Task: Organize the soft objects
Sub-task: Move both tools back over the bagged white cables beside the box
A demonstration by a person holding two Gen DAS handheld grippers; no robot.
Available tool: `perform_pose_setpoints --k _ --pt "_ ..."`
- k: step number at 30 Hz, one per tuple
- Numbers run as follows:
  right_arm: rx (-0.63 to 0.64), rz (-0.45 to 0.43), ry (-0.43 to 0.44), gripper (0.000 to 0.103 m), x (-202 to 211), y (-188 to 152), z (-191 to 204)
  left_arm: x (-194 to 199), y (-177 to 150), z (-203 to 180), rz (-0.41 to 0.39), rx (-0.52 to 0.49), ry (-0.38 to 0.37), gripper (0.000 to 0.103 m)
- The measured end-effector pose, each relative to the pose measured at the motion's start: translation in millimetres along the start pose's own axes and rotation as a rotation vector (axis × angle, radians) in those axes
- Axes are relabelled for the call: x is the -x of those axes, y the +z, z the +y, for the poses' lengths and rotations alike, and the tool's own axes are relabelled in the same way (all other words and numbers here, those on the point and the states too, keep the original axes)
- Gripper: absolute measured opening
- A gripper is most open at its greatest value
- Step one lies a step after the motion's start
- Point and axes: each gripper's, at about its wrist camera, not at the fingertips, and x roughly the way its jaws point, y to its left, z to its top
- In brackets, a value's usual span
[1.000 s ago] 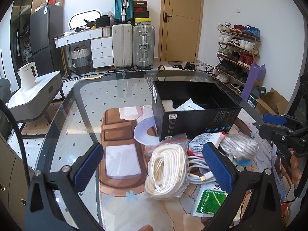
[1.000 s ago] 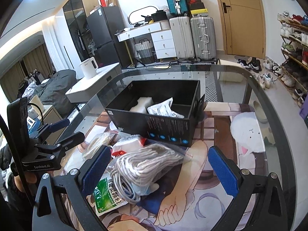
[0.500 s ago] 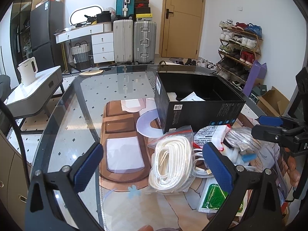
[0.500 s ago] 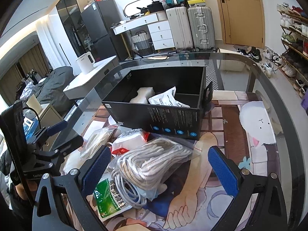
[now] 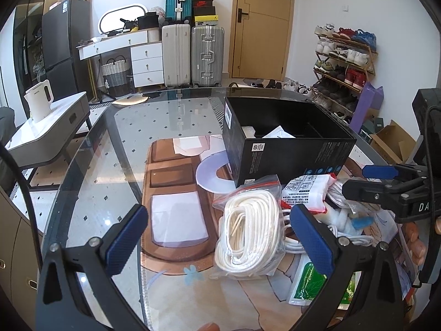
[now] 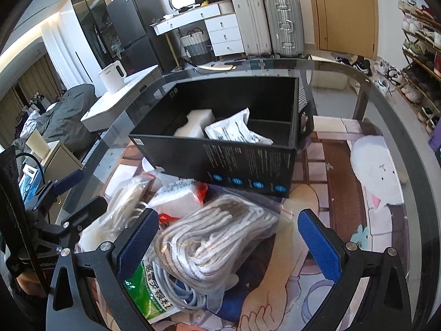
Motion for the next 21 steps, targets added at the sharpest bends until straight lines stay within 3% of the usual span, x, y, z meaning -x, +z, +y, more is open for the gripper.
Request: perform_pose_setpoints --k 21 --pt "-0.051 0.048 0.014 0.102 7 -25 -35 -4 -2 0 0.012 0.004 -0.004 0.103"
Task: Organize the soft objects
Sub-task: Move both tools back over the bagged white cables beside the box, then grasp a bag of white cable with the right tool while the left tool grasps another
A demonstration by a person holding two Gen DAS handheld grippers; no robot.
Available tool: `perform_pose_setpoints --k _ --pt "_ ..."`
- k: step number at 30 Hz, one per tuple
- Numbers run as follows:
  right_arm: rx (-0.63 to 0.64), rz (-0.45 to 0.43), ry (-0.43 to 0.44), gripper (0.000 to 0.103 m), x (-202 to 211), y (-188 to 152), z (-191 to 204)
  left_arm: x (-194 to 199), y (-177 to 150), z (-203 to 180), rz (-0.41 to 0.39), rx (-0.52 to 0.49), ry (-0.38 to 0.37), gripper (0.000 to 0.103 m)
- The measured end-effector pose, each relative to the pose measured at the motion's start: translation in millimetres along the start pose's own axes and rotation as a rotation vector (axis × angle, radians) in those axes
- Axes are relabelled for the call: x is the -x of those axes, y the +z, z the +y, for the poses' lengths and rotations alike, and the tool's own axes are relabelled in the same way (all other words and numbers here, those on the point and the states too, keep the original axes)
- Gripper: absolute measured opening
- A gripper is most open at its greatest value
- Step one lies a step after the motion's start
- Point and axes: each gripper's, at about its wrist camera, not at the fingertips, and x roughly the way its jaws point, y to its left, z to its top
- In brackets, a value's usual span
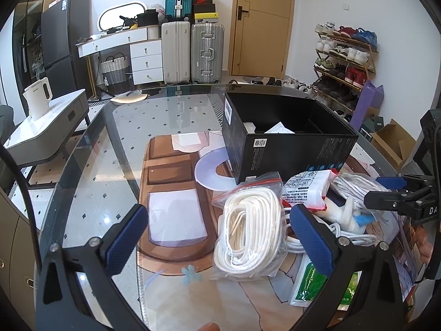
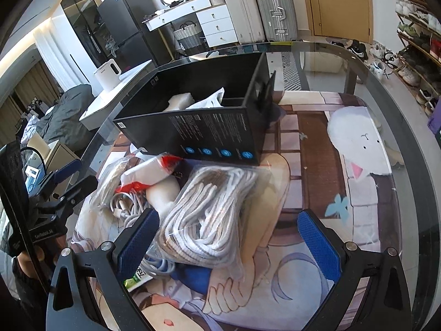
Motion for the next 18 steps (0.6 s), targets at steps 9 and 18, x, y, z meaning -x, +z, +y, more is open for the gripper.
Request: perform_pose_setpoints --k 9,18 --pt "0.033 -0.007 -0.059 0.098 3 -7 -3 -5 -1 -1 0.007 0.002 0.001 0.103" --pt "0.039 0.012 -0.066 0.087 -8 -7 -14 -11 -4 -1 0.032 0.002 -0.003 0.103"
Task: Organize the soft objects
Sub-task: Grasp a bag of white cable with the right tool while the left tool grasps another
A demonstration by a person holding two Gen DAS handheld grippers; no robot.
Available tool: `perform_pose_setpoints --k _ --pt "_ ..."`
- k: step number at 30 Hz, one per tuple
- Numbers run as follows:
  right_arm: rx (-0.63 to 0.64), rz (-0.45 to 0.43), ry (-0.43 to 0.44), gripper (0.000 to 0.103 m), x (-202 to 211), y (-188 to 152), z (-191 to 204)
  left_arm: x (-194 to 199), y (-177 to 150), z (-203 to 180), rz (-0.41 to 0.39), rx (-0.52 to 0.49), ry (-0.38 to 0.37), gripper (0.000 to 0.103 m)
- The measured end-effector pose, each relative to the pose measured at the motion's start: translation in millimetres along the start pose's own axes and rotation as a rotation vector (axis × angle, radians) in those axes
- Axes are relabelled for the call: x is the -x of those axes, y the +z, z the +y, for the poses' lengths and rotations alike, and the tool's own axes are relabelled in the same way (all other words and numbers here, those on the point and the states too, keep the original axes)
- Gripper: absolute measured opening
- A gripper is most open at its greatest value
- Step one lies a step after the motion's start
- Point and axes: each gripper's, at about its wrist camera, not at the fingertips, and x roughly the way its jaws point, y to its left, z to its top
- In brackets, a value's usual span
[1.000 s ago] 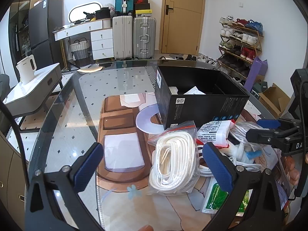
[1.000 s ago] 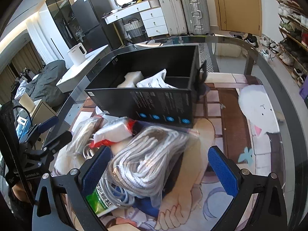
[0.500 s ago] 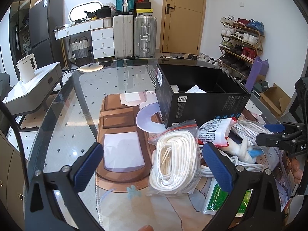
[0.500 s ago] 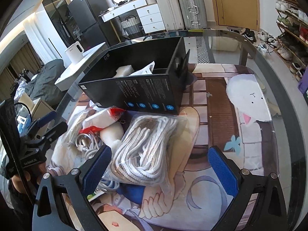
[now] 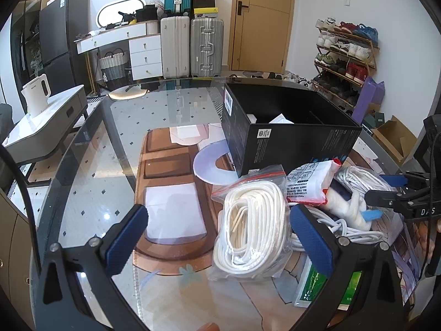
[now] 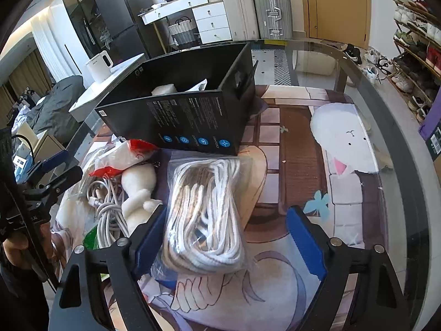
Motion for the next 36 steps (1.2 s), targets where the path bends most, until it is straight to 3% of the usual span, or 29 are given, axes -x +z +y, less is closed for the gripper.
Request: perform_pose_setpoints --k 15,19,24,33,36 --pt "0.084 -0.010 0.026 0.062 -7 1 8 -11 1 -2 0.076 -0.007 -0.028 0.103" --pt "0.104 -0.014 0.038 0.050 -5 -3 10 -19 0 0 0.126 0.015 -0.060 0.103" --pt "0.113 -0.024 0.036 0.047 -4 -5 10 -23 -2 0 0.152 0.032 -0.102 0.100" --pt "0.127 -0.030 0.032 0.045 0 -9 10 -20 0 -2 0.142 0.032 -0.155 0.077" --pt "0.132 -0.031 0.030 0.045 1 -11 11 -17 0 -3 0.137 0.029 -0.187 0.061"
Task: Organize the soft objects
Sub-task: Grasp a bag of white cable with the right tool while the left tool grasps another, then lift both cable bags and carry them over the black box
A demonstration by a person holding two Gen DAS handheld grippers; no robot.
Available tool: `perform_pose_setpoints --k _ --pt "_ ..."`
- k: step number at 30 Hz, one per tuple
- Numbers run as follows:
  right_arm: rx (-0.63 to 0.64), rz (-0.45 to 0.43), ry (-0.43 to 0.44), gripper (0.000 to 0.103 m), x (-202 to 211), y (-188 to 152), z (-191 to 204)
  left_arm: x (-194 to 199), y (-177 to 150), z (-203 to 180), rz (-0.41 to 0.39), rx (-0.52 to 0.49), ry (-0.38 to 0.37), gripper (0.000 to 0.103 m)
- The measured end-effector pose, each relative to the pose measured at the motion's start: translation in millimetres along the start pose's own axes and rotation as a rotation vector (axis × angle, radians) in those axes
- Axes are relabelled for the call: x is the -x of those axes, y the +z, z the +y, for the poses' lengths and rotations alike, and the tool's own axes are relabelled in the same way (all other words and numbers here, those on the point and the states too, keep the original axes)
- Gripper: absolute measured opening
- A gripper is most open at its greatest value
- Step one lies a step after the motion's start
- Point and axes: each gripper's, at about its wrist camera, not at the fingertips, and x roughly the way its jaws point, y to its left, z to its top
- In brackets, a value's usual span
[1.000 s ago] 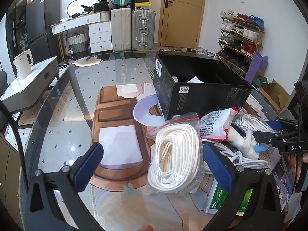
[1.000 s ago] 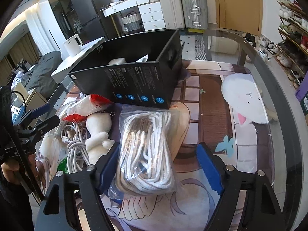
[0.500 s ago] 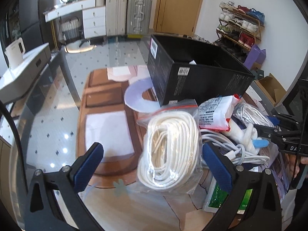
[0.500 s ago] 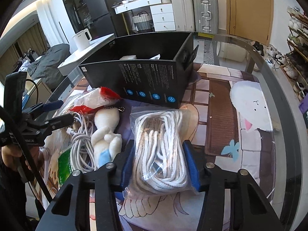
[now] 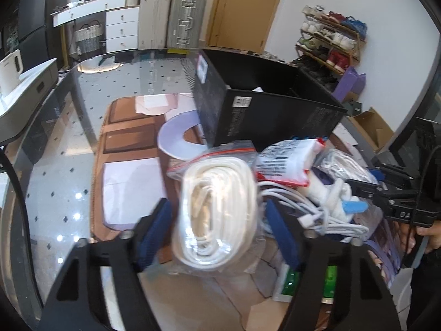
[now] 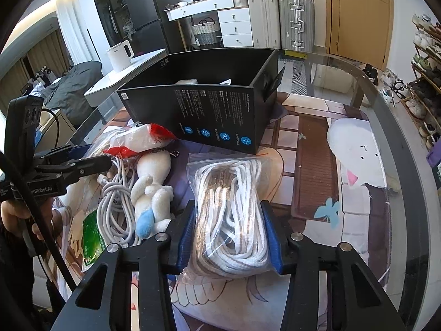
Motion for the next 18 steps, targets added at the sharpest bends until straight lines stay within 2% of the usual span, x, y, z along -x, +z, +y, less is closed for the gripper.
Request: perform_pose_setpoints --k 4,7,18 --pt "-0.001 -0.004 -0.005 0.045 2 -2 -1 5 -1 -5 -0.009 -0.019 -0.011 0.043" --pt "-0.003 -0.010 -0.009 0.045 5 -1 -1 8 -2 -8 -0.014 -0.031 -0.003 0.038" --pt "0.002 -0.038 -0.014 0.045 16 -3 1 27 -8 -7 -0.053 -0.018 0.008 0.035"
